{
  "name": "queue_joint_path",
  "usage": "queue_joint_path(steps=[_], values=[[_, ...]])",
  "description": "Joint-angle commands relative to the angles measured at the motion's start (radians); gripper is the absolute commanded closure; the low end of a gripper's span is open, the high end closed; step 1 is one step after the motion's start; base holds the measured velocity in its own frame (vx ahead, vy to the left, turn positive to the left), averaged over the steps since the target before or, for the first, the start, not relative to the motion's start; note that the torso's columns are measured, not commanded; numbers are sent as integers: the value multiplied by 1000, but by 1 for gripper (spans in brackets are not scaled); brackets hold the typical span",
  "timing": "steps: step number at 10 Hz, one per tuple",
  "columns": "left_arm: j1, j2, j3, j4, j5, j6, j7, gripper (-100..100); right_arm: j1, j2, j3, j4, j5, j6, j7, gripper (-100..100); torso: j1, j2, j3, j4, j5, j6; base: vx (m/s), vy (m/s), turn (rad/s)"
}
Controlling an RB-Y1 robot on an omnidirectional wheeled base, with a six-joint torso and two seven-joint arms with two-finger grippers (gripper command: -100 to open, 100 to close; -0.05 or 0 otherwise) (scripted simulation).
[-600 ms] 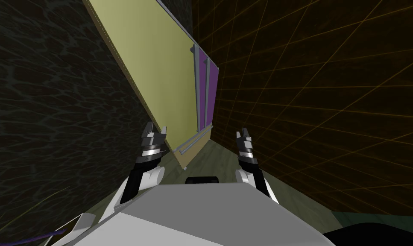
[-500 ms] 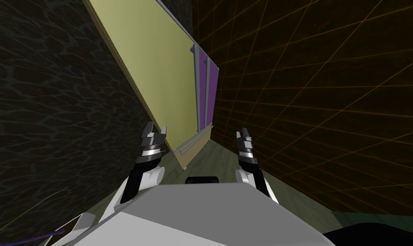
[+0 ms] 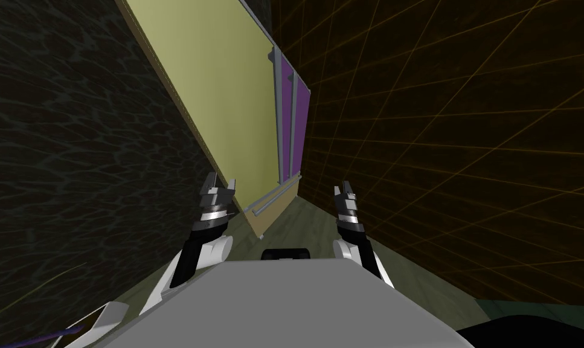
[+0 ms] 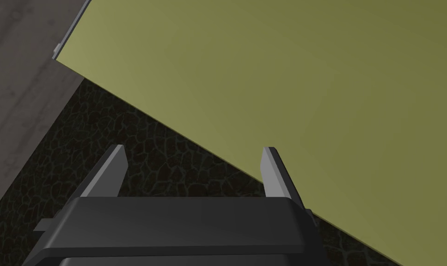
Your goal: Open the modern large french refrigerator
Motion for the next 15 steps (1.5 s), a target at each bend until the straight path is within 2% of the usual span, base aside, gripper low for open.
queue_joint_path(steps=[1, 3, 4, 6, 9, 14, 15], values=[[0, 0, 0, 0, 0, 0, 0, 0, 0, 0, 0, 0, 0, 0, 0, 0, 0, 74, -147, 74, 0, 0, 0, 0, 0], [0, 0, 0, 0, 0, 0, 0, 0, 0, 0, 0, 0, 0, 0, 0, 0, 0, 222, -443, 221, 0, 0, 0, 0, 0], [-9, 27, -1, 37, 2, -8, 0, -100, 0, 0, 0, 0, 0, 0, 0, 0, 0, 295, -590, 295, 0, 0, 13, 4, 2], [-18, 47, -2, 76, 5, -16, -1, -100, 0, 0, 0, 0, 0, 0, 0, 0, 1, 338, -679, 338, 0, 0, 10, 11, 0], [-36, 78, -4, 153, 10, -32, -1, -100, 0, 0, 0, 0, 0, 0, 0, 0, 0, 342, -684, 342, 0, 0, 13, 13, 1], [-75, 123, -8, 319, 21, -69, -3, -100, 0, 0, 0, 0, 0, 0, 0, 0, 0, 342, -684, 342, 0, 0, 16, 15, 1], [-75, 123, -8, 327, 21, -69, -3, -100, 0, 0, 0, 0, 0, 0, 0, 0, 0, 342, -684, 342, 0, 0, 11, 11, 0]])
